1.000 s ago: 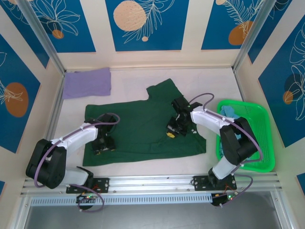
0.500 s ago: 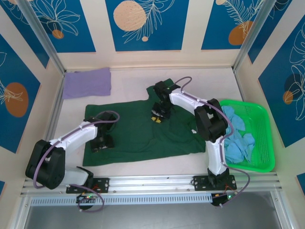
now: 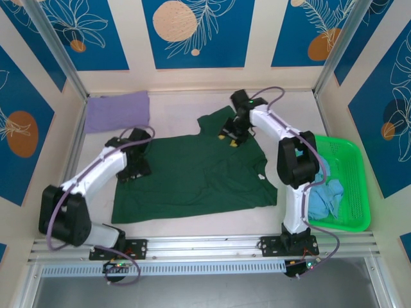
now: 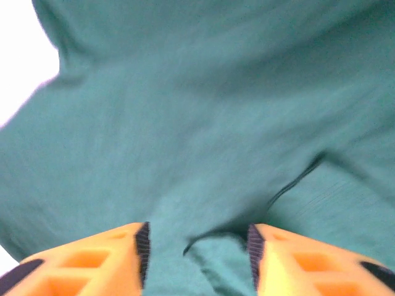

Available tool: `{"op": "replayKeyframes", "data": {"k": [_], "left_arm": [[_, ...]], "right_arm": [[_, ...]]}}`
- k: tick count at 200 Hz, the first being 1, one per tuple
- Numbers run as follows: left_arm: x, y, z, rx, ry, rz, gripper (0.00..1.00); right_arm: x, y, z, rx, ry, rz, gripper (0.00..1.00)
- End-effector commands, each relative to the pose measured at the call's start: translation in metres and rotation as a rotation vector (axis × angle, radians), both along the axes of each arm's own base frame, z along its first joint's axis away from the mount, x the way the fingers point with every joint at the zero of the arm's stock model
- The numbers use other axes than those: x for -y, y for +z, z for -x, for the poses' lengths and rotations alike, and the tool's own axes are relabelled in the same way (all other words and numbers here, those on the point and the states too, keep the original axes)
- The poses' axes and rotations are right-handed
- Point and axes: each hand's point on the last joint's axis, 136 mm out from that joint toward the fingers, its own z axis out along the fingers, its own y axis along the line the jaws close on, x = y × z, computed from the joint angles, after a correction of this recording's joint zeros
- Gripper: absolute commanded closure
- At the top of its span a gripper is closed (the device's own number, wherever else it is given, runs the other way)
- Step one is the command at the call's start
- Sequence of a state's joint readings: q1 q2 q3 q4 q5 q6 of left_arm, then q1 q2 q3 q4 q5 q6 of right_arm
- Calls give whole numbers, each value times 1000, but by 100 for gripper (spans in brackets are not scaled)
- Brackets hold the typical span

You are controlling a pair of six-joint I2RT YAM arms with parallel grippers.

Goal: Fold and stack the t-shirts

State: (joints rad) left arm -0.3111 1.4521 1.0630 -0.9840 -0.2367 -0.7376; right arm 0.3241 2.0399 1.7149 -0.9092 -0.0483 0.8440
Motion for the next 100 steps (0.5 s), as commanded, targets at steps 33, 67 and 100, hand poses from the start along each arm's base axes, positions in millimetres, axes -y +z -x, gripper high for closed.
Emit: {"op": "replayKeyframes", "data": {"k": [33,67,100], "left_arm": [[-26,-16,-97,-56,36,73,34],[-69,-6,-138,-22,155,38,26],[-103,-12,-156,13,265,102,21]], "right_arm": [[42,-15,-66,26,-68,-23,55],[44,-16,-119,146,-35,-13,42],[52,-19,-166,271,-62,38,38]]}}
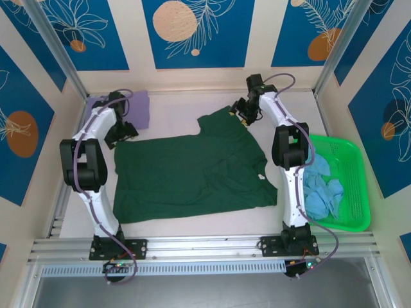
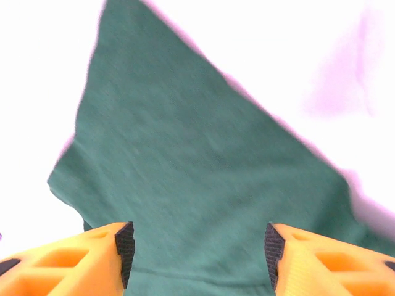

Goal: Fold and stack the t-shirts

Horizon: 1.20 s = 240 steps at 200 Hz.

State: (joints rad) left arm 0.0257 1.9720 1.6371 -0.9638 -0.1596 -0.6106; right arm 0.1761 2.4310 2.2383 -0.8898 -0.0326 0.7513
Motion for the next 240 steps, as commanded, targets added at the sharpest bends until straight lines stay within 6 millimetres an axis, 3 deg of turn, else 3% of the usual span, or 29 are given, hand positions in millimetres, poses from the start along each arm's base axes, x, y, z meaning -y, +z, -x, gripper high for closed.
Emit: {"op": "replayKeyframes", "data": {"k": [1,46,93,136,176,240], "left_arm": [[-23,-7,0,-29,62,44,21],[-26,-33,-20,-13,30,149,24],[-29,-51,-39,-28,-26,216,29],[-38,-59,-41,-53,-31,206,31],[-32,-71,-38,-76,-44,238,35],[-29,-81,-31,-100,-68,251,55]], "right_arm": [[8,-1,-28,86,1,45,38],[-2,-13,-77,229,43,28,37],[-15,-25,-101,304,78,-30,35],[-28,-46,-98,279,114,-58,40],[-37,-61,-86,232,143,-59,47],[-41,-59,-89,249,149,-70,84]]}}
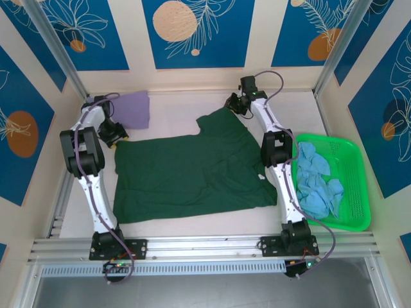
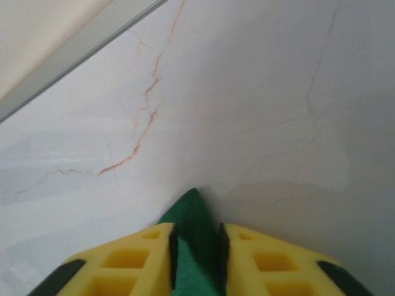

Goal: Fold and stack the t-shirts

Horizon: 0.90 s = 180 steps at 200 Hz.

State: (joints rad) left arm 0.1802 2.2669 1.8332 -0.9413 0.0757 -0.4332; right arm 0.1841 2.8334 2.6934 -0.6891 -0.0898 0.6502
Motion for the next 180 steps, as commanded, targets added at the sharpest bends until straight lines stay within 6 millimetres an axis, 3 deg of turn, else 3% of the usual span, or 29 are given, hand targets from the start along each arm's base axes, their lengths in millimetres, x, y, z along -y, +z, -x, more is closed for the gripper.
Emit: {"op": "replayKeyframes", "data": {"k": [1,26,44,57,105,144,180], "left_arm": [[3,-13,10,-43,-14,38,55],[3,-12,7,-36,-13,39,63],[0,-11,6,-35,-14,26,68],[1,-10,4,-31,-14,28,77],[4,14,-9,31,-13,26,95],[-2,37,-6,63,-18,-72,97],[-10,47,5,77,-26,-156,100]], "right_arm": [[-9,-13,7,-30,33,-12,84],[-4,-7,5,-12,36,11,100],[3,5,1,5,24,9,100],[7,17,-2,28,20,8,100],[18,81,-3,131,52,-12,100],[23,112,5,155,61,-36,100],[20,127,27,143,103,-23,100]]}}
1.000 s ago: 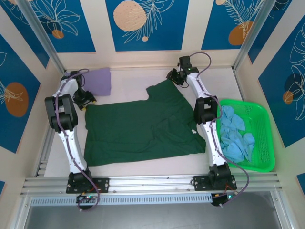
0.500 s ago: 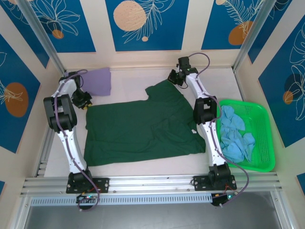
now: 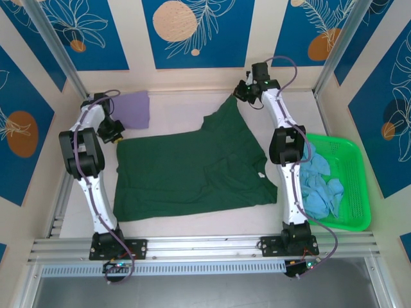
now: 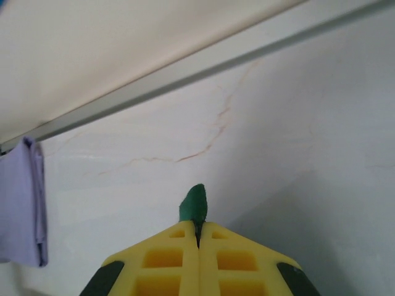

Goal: Fold and stack the t-shirts

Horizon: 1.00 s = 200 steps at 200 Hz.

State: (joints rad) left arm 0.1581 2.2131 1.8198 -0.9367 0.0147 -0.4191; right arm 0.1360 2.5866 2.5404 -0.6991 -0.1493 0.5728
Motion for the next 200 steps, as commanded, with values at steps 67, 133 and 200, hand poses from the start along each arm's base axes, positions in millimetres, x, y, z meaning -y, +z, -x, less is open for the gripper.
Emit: {"op": "replayKeyframes", "data": {"k": [67,133,200], "left_arm": [[12,33,45,57,54,-69,98],[31,53,105,163,23,-75,93],[26,48,155,124,10,-120,91]], "right_arm": [[-4,71,92,85,143,-7,100],[2,69,201,40,224,-40,100],[22,62,276,-9,216,-65,100]]}}
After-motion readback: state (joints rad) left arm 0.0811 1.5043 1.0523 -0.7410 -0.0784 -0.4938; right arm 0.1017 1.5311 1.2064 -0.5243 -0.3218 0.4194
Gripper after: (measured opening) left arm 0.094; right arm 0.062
